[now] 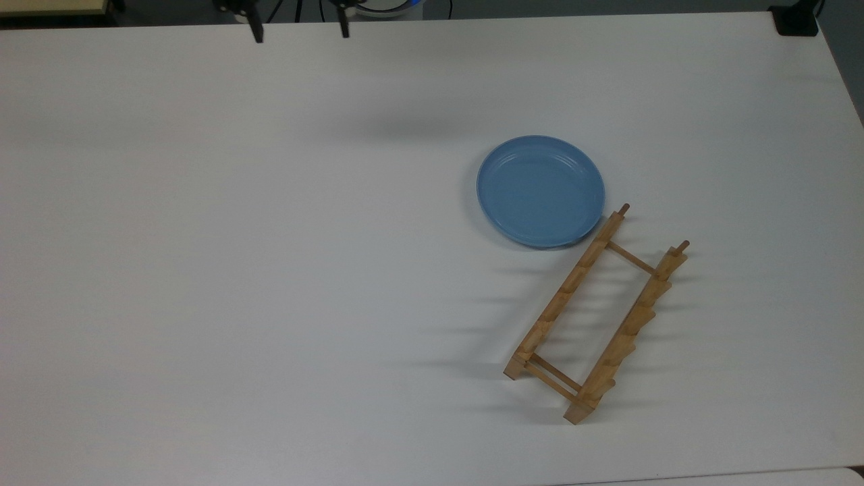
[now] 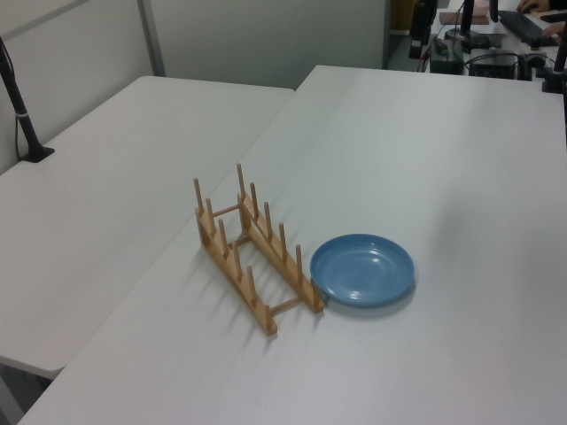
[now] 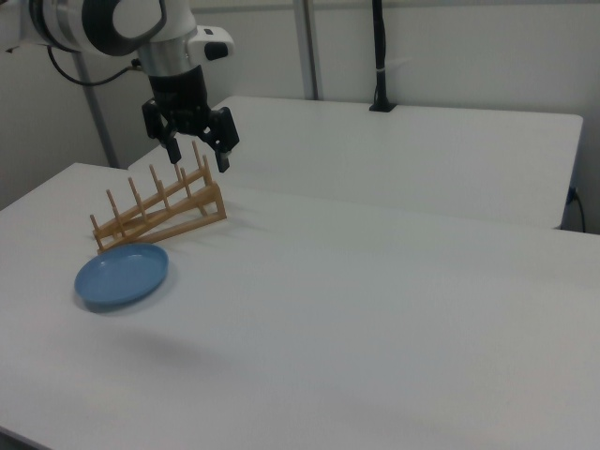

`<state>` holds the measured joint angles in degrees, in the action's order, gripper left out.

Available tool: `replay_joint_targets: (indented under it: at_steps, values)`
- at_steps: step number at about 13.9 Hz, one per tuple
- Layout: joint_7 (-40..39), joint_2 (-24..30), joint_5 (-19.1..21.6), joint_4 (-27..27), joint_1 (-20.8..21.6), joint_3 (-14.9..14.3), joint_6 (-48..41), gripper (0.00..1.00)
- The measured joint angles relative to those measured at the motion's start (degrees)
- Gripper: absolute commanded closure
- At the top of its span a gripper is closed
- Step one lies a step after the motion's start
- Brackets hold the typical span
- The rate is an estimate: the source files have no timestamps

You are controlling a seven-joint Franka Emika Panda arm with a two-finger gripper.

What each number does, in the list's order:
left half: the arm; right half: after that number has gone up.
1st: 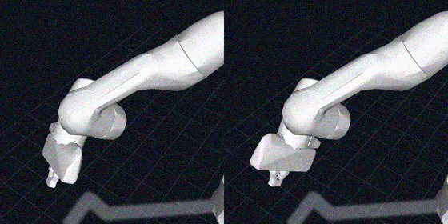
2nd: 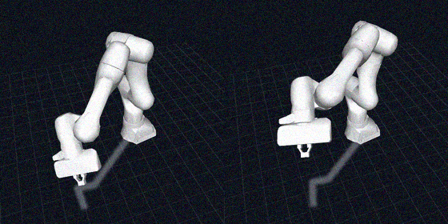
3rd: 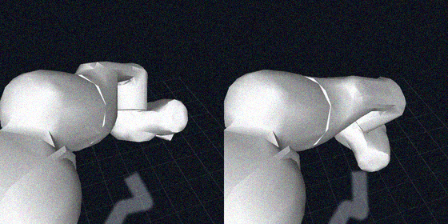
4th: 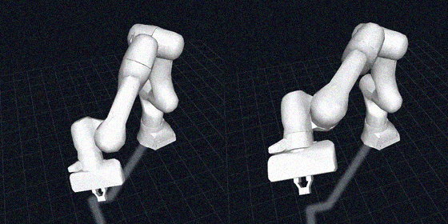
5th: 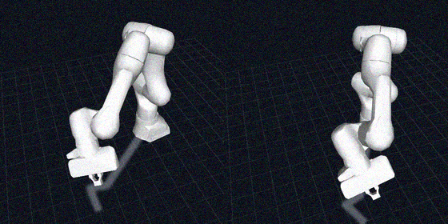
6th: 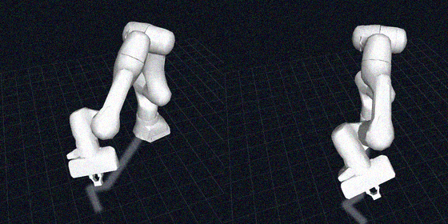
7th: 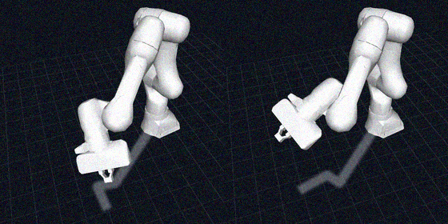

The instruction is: Pick plate from plate rack

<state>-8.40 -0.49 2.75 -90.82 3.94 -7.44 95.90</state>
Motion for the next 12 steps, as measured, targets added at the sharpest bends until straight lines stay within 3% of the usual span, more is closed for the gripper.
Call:
replay_joint_targets:
  at_steps: [4,10,12]
  values:
    - [0.2,-0.9,0.0,-1.9,1.0,4.1,0.0,0.0]
    - [0.2,-0.6,0.0,-1.7,-0.1,3.8,0.0,0.0]
    - [0.9,-0.2,0.0,-0.8,-1.1,2.1,0.0,0.0]
